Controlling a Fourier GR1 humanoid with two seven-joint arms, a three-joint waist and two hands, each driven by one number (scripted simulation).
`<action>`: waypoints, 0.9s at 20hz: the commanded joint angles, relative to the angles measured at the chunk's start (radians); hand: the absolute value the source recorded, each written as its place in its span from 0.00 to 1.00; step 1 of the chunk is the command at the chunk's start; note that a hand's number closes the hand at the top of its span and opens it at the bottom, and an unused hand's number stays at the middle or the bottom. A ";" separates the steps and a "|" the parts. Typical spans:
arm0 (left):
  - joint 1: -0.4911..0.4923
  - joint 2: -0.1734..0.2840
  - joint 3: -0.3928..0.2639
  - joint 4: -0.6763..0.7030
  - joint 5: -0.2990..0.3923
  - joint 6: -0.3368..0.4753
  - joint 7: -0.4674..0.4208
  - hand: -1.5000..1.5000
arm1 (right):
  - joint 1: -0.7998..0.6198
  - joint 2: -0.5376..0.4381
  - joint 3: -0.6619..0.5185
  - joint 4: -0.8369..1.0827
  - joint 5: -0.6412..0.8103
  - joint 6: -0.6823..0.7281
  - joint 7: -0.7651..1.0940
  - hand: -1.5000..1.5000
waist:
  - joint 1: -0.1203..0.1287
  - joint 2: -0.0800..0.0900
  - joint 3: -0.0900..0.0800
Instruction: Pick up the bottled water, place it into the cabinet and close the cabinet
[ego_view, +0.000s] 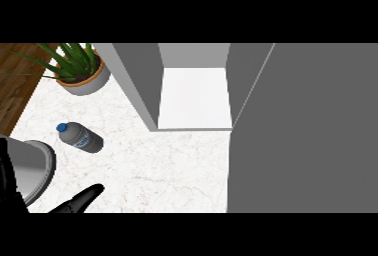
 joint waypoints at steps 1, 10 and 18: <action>0.036 -0.002 -0.015 -0.003 0.006 -0.011 -0.024 0.00 | 0.115 0.008 -0.003 -0.167 -0.053 0.015 0.014 0.00 | -0.001 -0.001 0.000; 0.040 -0.003 0.090 0.133 0.132 -0.007 -0.121 0.00 | 0.214 -0.006 -0.053 -0.116 -0.074 0.114 -0.127 0.00 | -0.010 -0.002 0.000; 0.060 -0.002 0.252 0.289 0.402 -0.117 -0.299 0.00 | 0.331 -0.007 -0.029 -0.165 -0.074 0.156 -0.166 0.00 | -0.006 -0.003 -0.003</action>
